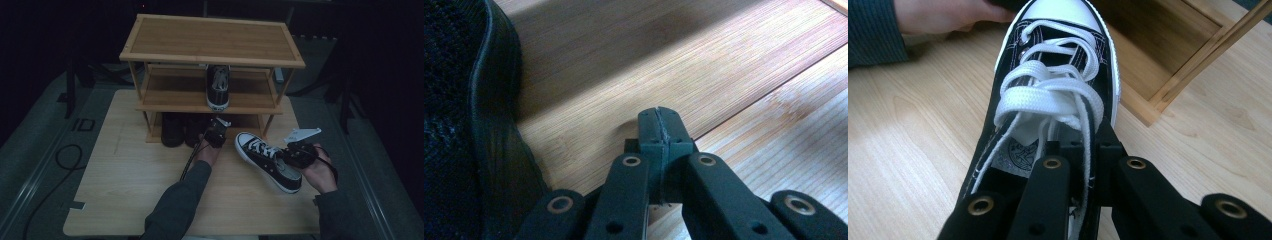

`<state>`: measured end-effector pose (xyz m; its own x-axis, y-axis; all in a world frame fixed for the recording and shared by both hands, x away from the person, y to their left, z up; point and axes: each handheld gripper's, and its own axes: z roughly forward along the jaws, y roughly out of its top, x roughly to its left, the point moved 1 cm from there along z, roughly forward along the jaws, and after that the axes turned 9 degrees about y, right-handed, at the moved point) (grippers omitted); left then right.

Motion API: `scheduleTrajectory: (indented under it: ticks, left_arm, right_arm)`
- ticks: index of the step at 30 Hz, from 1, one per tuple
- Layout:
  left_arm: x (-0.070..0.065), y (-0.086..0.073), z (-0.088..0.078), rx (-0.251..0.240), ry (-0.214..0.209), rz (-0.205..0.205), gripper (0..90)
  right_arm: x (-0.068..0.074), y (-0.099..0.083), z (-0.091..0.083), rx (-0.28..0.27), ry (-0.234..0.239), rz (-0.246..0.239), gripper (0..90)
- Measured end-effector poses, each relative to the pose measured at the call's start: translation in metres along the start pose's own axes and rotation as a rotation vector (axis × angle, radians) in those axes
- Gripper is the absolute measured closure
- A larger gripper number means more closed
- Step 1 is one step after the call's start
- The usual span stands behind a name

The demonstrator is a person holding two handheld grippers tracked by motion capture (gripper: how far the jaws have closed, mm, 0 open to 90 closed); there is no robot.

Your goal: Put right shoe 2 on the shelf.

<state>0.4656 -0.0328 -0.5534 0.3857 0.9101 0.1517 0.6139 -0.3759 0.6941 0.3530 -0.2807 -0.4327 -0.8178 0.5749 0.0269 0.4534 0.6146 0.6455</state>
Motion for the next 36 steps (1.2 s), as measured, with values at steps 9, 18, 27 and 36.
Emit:
scheduleTrajectory:
  ticks: [9, 18, 27, 36]
  left_arm:
    - [0.000, 0.000, 0.000, 0.000, 0.000, 0.003, 90.0]
    - [0.000, 0.000, 0.000, 0.001, 0.000, 0.000, 90.0]
    - [0.000, 0.000, 0.000, 0.002, 0.000, -0.002, 90.0]
    - [0.000, 0.000, 0.000, 0.002, 0.001, -0.003, 90.0]
  right_arm:
    - [-0.002, 0.009, -0.014, 0.011, 0.006, -0.044, 87.7]
    - [-0.002, 0.022, -0.023, -0.001, 0.033, -0.067, 87.7]
    - [-0.002, 0.032, -0.029, -0.007, 0.050, -0.080, 87.7]
    - [-0.002, 0.041, -0.040, -0.013, 0.040, -0.078, 87.7]
